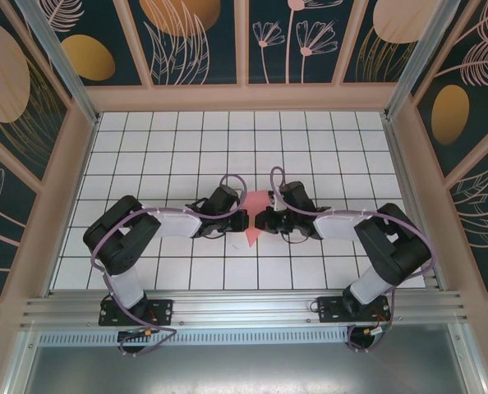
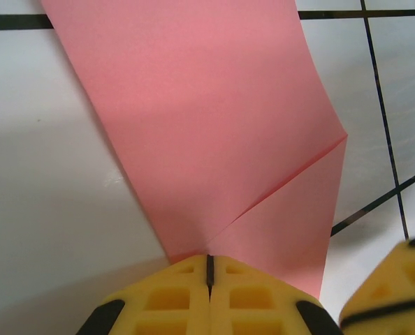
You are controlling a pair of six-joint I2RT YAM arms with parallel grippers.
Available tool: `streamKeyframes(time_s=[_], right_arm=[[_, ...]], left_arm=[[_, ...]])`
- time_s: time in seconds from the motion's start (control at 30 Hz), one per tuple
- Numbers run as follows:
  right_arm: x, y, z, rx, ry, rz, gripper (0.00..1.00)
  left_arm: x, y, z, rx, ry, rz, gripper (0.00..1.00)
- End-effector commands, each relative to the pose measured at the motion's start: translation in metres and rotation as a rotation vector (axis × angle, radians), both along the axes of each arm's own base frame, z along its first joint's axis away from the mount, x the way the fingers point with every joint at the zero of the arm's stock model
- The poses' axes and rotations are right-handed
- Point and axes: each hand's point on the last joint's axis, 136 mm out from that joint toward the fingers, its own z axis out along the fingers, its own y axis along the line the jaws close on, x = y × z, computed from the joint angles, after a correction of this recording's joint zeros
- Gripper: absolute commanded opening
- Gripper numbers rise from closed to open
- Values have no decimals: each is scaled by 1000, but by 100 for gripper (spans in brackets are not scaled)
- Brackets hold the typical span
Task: Fold a paper plane with a square sheet of paper (pick it up from the middle)
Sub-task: Third fold the triangle at the center of the table.
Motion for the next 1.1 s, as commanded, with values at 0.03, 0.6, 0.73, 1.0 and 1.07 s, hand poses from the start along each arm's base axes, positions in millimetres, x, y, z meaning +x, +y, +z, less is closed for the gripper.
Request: streamKeyframes(time_s=[0.03, 0.6, 0.73, 1.0, 1.07], right_arm=[[-4, -1, -8, 3, 36, -76, 6], [-19, -1, -18, -71, 71, -47, 5], [-24, 2, -16, -30, 80, -63, 5], [-36, -3, -45, -80, 149, -76, 4], [-36, -7, -45, -127, 141, -76, 5]], left_arm=[[-13, 18, -26, 81, 66, 15, 0], [-11, 23, -26, 107, 56, 20, 0], [-11, 23, -26, 106, 57, 22, 0], [-10, 21, -24, 107, 53, 18, 0], [-11, 23, -24, 109, 54, 19, 0]])
